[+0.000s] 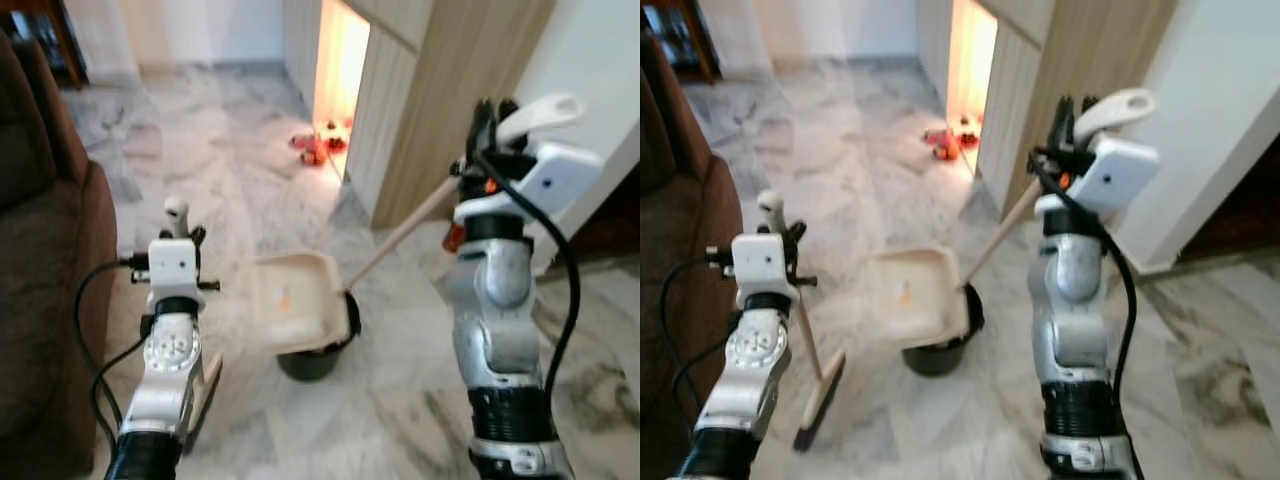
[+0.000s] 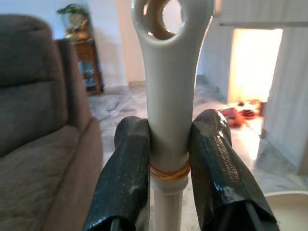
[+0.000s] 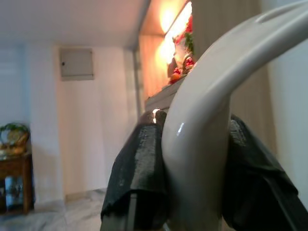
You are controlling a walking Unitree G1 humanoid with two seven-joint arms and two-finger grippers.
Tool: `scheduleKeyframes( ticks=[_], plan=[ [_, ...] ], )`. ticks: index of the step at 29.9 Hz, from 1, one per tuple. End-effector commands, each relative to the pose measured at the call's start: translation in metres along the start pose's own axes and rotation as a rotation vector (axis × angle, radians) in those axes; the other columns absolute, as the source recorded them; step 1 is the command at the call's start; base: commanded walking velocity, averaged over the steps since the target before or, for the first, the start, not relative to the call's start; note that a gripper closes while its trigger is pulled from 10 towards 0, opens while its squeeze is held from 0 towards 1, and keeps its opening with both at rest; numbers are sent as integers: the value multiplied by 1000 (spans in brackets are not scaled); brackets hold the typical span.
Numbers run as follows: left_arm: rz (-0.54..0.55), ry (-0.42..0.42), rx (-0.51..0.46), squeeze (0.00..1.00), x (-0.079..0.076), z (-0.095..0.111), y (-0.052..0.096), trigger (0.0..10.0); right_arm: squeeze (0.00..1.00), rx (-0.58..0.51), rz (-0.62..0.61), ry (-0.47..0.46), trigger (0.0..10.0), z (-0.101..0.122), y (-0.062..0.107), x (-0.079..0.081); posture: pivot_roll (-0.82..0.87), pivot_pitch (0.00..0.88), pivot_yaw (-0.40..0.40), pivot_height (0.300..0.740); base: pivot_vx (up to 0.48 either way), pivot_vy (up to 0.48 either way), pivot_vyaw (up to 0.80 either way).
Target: Sweep floor
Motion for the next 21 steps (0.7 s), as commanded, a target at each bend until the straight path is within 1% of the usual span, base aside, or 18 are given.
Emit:
scheduleKeyframes(
  ticks=[1, 21],
  plan=[
    [-7, 4, -53, 0, -4, 13, -3, 10000, 0, -81, -5, -33, 10000, 18, -5, 2, 57, 5, -81, 740, 270, 0, 0],
    [-7, 3, -54, 0, -4, 13, -3, 10000, 0, -92, -13, -33, 10000, 20, -5, 1, 57, 9, -81, 740, 274, 0, 0]
  ],
)
Point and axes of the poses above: a point about 5 cm out from each wrist's last joint towards the gripper, its own y axis pointing back from the gripper into the wrist, its own z axis along the axis of the wrist's last joint, x = y × z, the point moved 2 cm from there along -y, pointing out of the wrist towards the gripper, and after that the axes turned 5 degrees about -y, right-handed, at the moved point
